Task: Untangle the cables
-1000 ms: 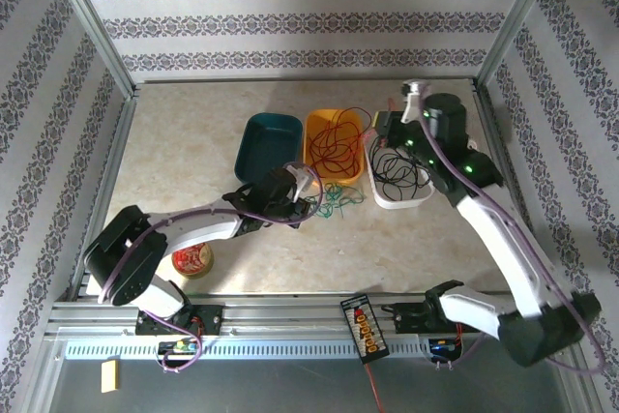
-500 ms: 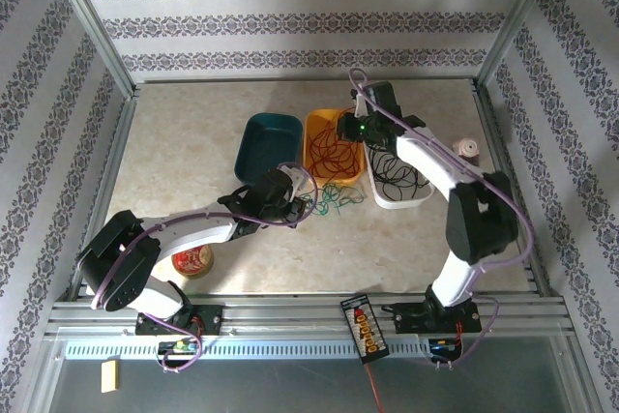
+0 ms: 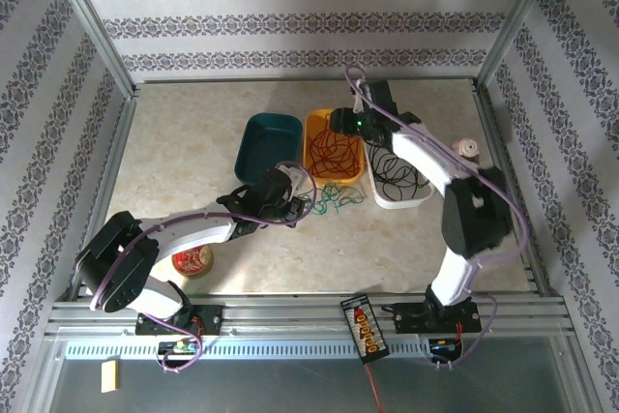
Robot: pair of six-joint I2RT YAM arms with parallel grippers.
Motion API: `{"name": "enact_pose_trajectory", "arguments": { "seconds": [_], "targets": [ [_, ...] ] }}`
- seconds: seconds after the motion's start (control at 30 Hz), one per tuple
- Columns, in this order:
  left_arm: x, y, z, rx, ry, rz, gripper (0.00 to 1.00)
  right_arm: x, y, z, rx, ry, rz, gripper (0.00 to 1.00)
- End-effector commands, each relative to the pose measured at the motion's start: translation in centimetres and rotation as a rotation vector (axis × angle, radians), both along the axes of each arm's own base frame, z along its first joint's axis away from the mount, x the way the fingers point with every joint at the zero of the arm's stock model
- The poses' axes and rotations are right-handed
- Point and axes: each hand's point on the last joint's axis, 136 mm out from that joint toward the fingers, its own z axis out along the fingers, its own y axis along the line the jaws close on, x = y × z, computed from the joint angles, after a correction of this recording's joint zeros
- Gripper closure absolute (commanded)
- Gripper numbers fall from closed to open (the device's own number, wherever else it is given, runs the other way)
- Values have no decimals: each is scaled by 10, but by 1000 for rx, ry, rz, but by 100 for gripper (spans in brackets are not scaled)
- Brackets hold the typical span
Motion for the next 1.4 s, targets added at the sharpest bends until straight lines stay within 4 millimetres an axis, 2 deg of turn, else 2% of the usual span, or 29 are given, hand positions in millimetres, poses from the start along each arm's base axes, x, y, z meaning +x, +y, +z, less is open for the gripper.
{"name": "enact_pose_trajectory", "arguments": {
  "seconds": [0.0,0.07,0.17,0.27,0.33,0.53,0.6,0.63,0.73,0.8,0.93,1.07,1.2,1.37],
  "targets": [
    [-8,24,-13,61,88,52,100,-54,-7,4,-43,4,46,51],
    [-16,30,-22,97,138,50,100,-88,-3,-10,-35,46,89,50],
    [-27,38,-34,134,200,63,100,-125,1,-31,-57,107,131,50],
    [-33,49,-42,182,232,93,100,-145,4,-54,-79,163,150,50],
    [-34,55,-46,213,235,110,100,-151,5,-68,-105,194,149,50],
    [-28,59,-47,263,234,121,100,-148,0,-103,-254,254,95,47],
    [-26,58,-45,259,228,127,72,-145,0,-111,-309,257,85,47],
    [-25,57,-43,252,220,127,64,-144,-2,-114,-350,256,75,47],
    [-22,49,-29,196,172,113,44,-139,-2,-120,-426,226,67,47],
    [-20,43,-17,137,128,101,37,-135,0,-121,-451,212,66,47],
    [-15,43,9,57,31,125,36,-132,1,-129,-478,222,64,49],
    [-9,48,30,38,-40,150,36,-139,1,-136,-490,251,77,50],
    [-5,48,43,29,-82,155,36,-148,4,-143,-506,264,95,51],
    [-1,45,44,21,-93,156,36,-153,5,-157,-514,308,91,54]
  ]
}}
